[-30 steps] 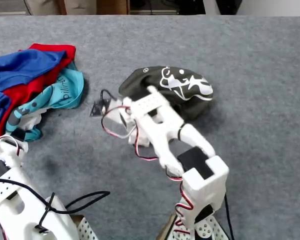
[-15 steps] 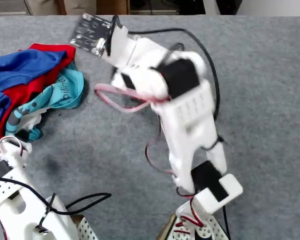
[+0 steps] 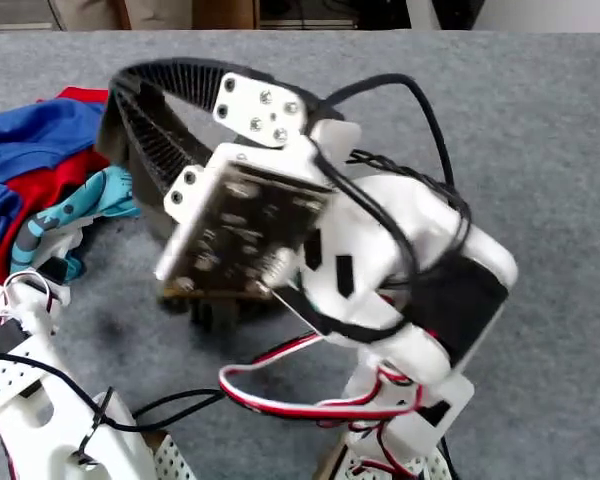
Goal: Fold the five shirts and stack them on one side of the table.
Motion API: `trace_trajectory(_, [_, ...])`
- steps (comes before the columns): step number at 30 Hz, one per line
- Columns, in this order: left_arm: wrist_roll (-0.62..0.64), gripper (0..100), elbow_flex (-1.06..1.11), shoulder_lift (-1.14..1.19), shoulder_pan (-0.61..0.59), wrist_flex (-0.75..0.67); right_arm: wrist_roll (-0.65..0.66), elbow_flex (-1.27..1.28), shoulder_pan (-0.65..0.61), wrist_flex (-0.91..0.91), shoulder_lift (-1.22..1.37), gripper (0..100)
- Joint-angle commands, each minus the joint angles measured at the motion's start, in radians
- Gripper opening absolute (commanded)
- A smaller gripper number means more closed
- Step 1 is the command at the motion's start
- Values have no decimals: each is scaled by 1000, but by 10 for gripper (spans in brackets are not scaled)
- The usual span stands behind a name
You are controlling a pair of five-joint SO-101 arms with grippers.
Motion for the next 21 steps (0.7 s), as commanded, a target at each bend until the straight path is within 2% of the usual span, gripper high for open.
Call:
trace_trajectory(1, [6, 319, -3, -8, 9, -18, -11, -31, -1, -86, -65, 3])
trace_trajectory(6, [6, 319, -3, -8, 9, -18, -11, 77, 173, -43, -81, 3])
trace_trajectory(14, [6, 319, -6, -8, 11, -14, -5, 403, 541, 190, -71, 3])
trace_trajectory(19, [2, 319, -28, -13, 26, 2, 120, 725, 705, 192, -71, 3])
trace_trajectory(21, [0, 319, -63, -13, 48, 57, 180, 875, 765, 147, -71, 3])
